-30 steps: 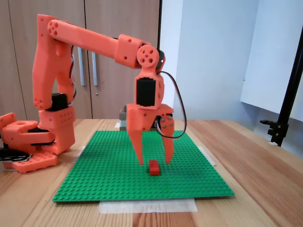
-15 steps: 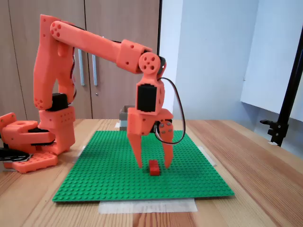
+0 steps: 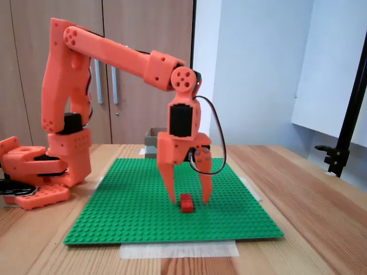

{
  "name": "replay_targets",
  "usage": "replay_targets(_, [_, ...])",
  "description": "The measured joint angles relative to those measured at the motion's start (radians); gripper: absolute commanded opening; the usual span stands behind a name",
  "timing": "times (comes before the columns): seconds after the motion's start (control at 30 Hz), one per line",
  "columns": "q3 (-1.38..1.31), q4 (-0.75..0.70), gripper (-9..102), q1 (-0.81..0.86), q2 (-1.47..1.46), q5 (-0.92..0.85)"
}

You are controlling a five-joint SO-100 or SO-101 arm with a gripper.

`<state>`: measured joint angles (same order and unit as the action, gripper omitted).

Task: Pick the red lego block and put it in the box.

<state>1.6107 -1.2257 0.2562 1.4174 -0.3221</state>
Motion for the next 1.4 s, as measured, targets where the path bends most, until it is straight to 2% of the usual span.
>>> replay_targets(1.4, [0.003, 0.025, 17, -0.020, -0.006, -0.012])
